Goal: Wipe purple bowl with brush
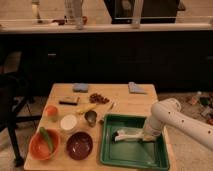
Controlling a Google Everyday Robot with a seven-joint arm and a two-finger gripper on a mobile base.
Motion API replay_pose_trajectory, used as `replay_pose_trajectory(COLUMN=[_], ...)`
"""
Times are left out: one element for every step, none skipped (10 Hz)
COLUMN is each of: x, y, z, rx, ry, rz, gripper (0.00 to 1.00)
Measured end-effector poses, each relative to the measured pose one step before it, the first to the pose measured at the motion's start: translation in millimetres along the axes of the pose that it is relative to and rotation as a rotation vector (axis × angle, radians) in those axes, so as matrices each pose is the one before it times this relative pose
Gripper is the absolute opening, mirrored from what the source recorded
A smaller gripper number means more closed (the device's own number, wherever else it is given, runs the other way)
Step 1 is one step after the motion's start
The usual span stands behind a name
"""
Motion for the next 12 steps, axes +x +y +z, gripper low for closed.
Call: replay_pose_trajectory(x=[-4.12, -3.18, -5.49, -4.78, -1.58, -2.78, -2.06, -1.41, -0.92, -0.74, 0.29, -0.09], y=[0.43, 0.69, 0.42, -0.73, -0.34, -0.94, -0.95, -1.34, -1.16, -1.77, -1.44, -1.38], z=[-9.94, -6.15, -9.27, -8.04, -5.49, -6.66, -6.94, -7.63, -6.13, -7.72, -8.99, -6.39], rx=[0.01478, 0.00854, 0.01288, 0.01263, 0.00911, 0.01234, 0.01392, 0.01548, 0.01276, 0.01691, 0.02052, 0.01573], ry=[0.00795, 0.00804, 0.01292, 0.00772, 0.00539, 0.00311, 0.00031, -0.00188, -0.00244, -0.00424, -0.00783, -0.00808], rz=[-0.01333, -0.00809, -0.01458, -0.01144, -0.00517, -0.00659, -0.00339, -0.00014, -0.00126, -0.00031, 0.00399, 0.00341], gripper=[0.00, 0.00, 0.00, 0.00, 0.00, 0.00, 0.00, 0.00, 0.00, 0.00, 0.00, 0.00])
